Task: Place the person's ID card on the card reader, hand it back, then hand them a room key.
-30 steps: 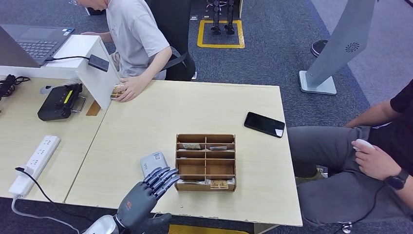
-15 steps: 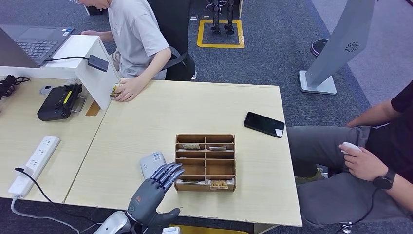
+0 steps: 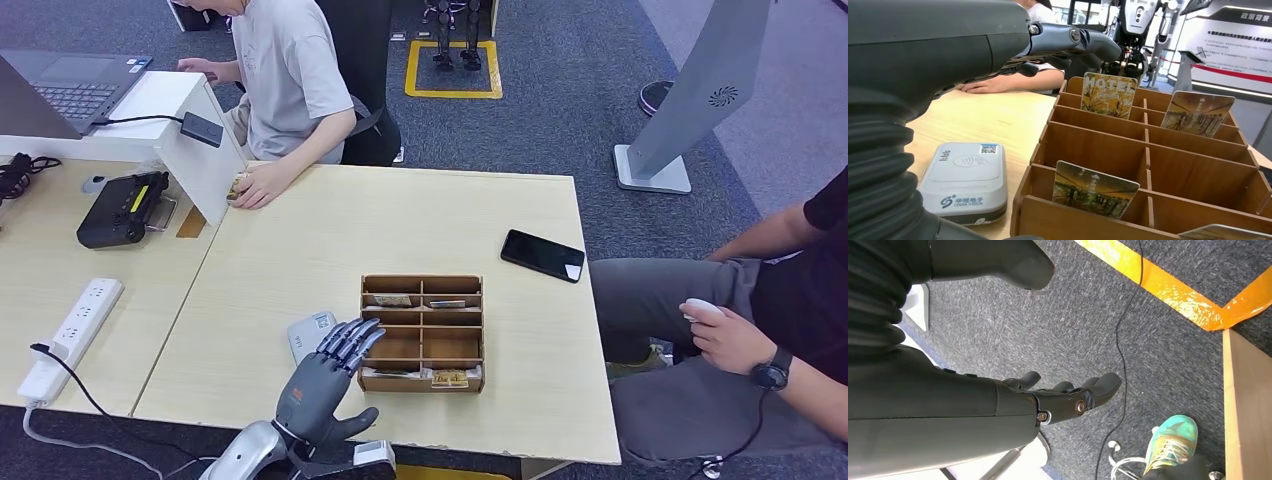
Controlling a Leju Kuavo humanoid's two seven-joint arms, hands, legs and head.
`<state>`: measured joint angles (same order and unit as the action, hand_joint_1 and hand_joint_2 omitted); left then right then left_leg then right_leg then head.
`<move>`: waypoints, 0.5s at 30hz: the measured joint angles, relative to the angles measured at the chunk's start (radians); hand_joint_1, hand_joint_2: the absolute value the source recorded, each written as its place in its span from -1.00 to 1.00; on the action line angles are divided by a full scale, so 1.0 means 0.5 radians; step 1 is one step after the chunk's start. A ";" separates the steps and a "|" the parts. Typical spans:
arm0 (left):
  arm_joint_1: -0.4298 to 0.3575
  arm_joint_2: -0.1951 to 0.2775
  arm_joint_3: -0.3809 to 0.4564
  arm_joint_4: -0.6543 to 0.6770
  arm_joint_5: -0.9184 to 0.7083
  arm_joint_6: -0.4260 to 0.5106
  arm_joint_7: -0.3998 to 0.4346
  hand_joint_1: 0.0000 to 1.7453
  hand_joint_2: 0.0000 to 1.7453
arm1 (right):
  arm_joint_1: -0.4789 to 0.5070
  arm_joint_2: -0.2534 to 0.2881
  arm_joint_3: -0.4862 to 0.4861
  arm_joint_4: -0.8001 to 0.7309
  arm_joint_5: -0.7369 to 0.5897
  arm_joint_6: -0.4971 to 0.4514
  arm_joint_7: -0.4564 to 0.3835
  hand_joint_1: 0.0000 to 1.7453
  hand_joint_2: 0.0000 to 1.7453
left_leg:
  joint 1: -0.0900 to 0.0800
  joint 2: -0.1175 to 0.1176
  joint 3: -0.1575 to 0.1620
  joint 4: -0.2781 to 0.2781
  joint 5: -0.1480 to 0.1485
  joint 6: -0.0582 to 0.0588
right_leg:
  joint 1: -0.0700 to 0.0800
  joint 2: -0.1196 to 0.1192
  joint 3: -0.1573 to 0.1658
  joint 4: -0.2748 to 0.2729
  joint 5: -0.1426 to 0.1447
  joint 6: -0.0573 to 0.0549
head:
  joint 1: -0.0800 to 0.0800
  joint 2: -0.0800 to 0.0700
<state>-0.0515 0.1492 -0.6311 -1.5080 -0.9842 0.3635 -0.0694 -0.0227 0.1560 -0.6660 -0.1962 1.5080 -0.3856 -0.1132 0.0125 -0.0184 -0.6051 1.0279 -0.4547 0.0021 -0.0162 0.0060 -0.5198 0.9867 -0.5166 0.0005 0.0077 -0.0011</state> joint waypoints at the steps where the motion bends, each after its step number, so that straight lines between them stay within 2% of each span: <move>1: -0.007 -0.006 0.001 0.011 -0.002 0.004 0.003 -1.00 1.00 | -0.003 0.000 0.002 0.000 0.000 0.003 0.001 -1.00 1.00 | 0.000 0.000 0.000 0.000 0.000 0.000 | 0.000 0.000 0.000 0.000 0.000 0.000 | 0.000 0.000; 10: -0.081 -0.047 0.011 0.182 -0.108 0.067 0.045 -1.00 1.00 | -0.022 0.001 0.043 -0.009 -0.008 0.026 0.006 -1.00 1.00 | 0.000 0.000 0.000 0.000 0.000 0.000 | 0.000 0.000 0.000 0.000 0.000 0.000 | 0.000 0.000; 15: -0.085 -0.049 0.013 0.212 -0.061 0.063 0.017 -1.00 1.00 | -0.021 0.004 0.050 -0.014 -0.023 0.023 0.009 -1.00 1.00 | 0.000 0.000 0.000 0.000 0.000 0.000 | 0.000 0.000 0.000 0.000 0.000 0.000 | 0.000 0.000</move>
<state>-0.0942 0.1246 -0.6245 -1.4019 -1.0147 0.3948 -0.0608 -0.0333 0.1581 -0.6408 -0.2033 1.4967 -0.3739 -0.1089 0.0126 -0.0184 -0.6051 1.0278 -0.4547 0.0020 -0.0161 0.0060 -0.5198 0.9868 -0.5166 0.0005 0.0076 -0.0011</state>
